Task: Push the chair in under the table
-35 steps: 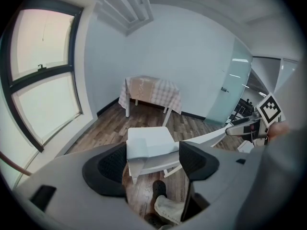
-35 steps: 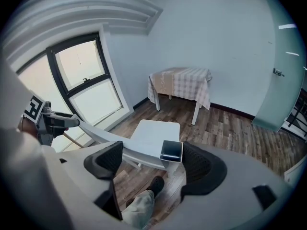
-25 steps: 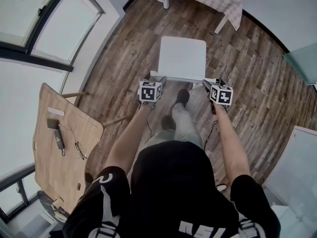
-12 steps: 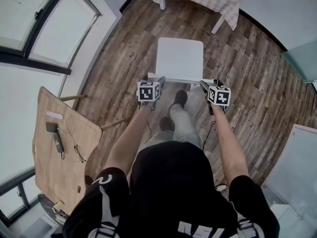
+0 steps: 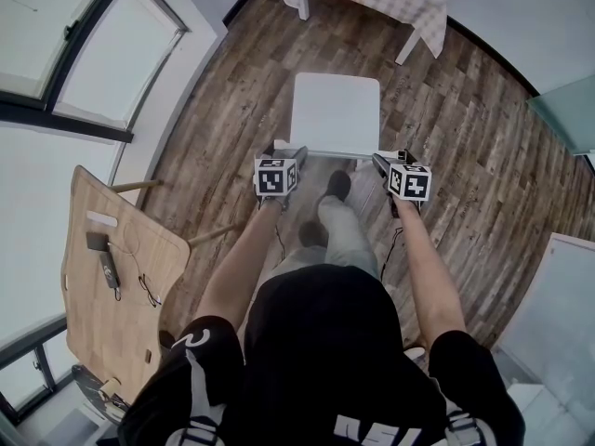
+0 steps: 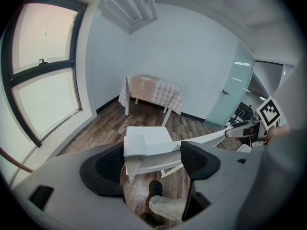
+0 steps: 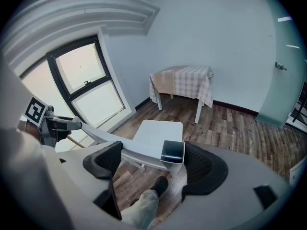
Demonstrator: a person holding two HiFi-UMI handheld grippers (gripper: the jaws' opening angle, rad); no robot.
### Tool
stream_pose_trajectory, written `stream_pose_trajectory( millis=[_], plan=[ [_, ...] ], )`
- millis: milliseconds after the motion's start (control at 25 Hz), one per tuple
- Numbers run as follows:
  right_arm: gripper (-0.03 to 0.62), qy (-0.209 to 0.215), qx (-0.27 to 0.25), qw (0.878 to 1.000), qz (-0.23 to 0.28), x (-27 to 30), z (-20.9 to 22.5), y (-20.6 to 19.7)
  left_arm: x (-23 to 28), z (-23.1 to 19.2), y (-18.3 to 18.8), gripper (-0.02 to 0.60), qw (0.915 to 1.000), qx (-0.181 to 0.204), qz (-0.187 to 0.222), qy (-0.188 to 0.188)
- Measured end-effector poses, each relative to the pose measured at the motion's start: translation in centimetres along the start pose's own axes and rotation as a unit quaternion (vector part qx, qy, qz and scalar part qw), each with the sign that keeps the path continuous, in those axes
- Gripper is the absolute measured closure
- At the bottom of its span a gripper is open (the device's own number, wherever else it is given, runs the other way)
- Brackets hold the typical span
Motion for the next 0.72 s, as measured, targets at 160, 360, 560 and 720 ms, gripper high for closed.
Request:
stream_pose_trajectory(
  millis=[160,360,560,720],
  plan=[
    [0.177,0.002,0.001,1.000,0.000,0.2,0.1,0.0,0.2,-0.1,0.1,0.216,1.0000,0.000,-0.006,-0.003],
    [0.175,-0.001,0.006,1.000,0.001,0.7,-0.2,0.4,0.7,-0.7,0.7,0.216,1.0000,0.000,-0.007,-0.003],
    [0.177,-0.004,0.013,1.000,-0.003,1.4,-0.4,1.1,1.2,-1.5,1.6,0.216,0.9999,0.001,-0.016,-0.004],
    [0.177,-0.007,0.020,1.000,-0.008,1.9,-0.4,2.2,1.8,-2.0,2.7,0.216,0.9997,0.002,-0.023,-0.006]
  ],
)
Point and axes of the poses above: the fingertips, and each gripper's own axes: x forward along the fingers, z to its right, y out of its top, the point moved 7 cm from there along -x, backward along the fingers, and after that the axes turned 9 degrees about x, right-handed, at the moved point
